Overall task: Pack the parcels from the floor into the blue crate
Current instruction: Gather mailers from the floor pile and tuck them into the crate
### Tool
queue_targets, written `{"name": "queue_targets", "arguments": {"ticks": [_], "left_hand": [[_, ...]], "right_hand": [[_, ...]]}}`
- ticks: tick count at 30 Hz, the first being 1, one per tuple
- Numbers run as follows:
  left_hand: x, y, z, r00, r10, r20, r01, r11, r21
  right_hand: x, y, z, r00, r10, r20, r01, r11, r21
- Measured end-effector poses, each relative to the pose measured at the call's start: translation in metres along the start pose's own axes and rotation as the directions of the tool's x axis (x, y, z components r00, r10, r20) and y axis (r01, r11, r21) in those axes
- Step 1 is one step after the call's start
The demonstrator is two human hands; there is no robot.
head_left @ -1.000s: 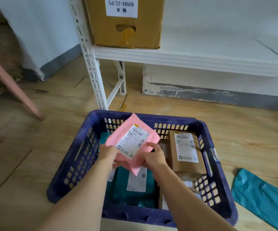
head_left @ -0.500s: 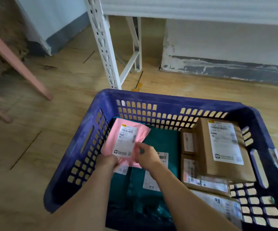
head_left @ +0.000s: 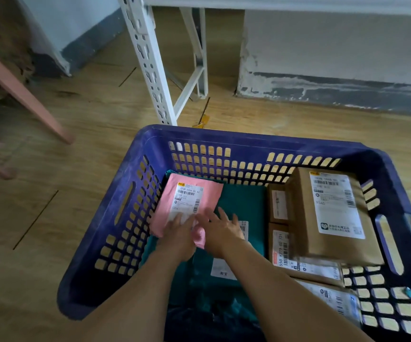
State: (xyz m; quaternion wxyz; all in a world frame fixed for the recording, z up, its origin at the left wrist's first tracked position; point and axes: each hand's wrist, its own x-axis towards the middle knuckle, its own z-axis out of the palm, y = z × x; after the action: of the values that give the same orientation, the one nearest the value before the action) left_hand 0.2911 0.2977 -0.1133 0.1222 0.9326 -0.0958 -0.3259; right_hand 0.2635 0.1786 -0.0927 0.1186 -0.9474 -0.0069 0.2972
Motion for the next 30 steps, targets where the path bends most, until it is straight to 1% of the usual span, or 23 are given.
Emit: {"name": "queue_targets", "arguments": {"ticks": [1,2,4,6,9,12,16,18,21,25,30], "left_hand": [[0.001,-0.001,0.0,1.0,-0.013,0.022,0.013,1.0,0.02],[0.002,-0.002,-0.001,1.0,-0.024,0.014,0.024,0.999,0.023],[0.0,0.0,-0.006,0.998,-0.036,-0.056,0.037,0.999,0.02],[-0.005,0.005,-0.013,0.989,-0.013,-0.145,0.019,0.999,0.036],[-0.015,0.016,-0.024,0.976,0.042,-0.213,-0.033,0.998,0.044],[-0.025,0.032,-0.038,0.968,0.094,-0.231,-0.088,0.996,0.033],[-0.044,0.063,-0.058,0.941,0.181,-0.285,-0.18,0.983,0.03],[-0.052,0.084,-0.066,0.93,0.216,-0.299,-0.228,0.974,-0.004],[-0.059,0.121,-0.076,0.902,0.294,-0.317,-0.306,0.952,0.013],[-0.071,0.172,-0.074,0.863,0.401,-0.307,-0.403,0.913,0.062],[-0.085,0.229,-0.061,0.812,0.525,-0.257,-0.518,0.85,0.099]], "right_hand": [[0.001,0.002,-0.002,1.0,-0.008,0.015,0.008,1.0,0.01],[0.001,0.003,-0.004,1.0,-0.016,0.016,0.015,0.999,0.031],[-0.002,0.007,-0.01,1.0,-0.016,-0.024,0.019,0.995,0.095],[-0.008,0.011,-0.015,0.995,-0.002,-0.098,0.016,0.989,0.147],[-0.025,0.017,-0.025,0.979,0.033,-0.2,0.007,0.981,0.196],[-0.048,0.021,-0.041,0.966,0.077,-0.247,-0.017,0.971,0.237],[-0.083,0.034,-0.063,0.949,0.106,-0.298,-0.036,0.972,0.232],[-0.103,0.044,-0.073,0.933,0.114,-0.342,-0.045,0.978,0.203],[-0.126,0.059,-0.085,0.911,0.146,-0.386,-0.074,0.978,0.196],[-0.161,0.086,-0.101,0.864,0.19,-0.466,-0.114,0.976,0.188],[-0.207,0.128,-0.108,0.819,0.277,-0.502,-0.188,0.957,0.221]]}}
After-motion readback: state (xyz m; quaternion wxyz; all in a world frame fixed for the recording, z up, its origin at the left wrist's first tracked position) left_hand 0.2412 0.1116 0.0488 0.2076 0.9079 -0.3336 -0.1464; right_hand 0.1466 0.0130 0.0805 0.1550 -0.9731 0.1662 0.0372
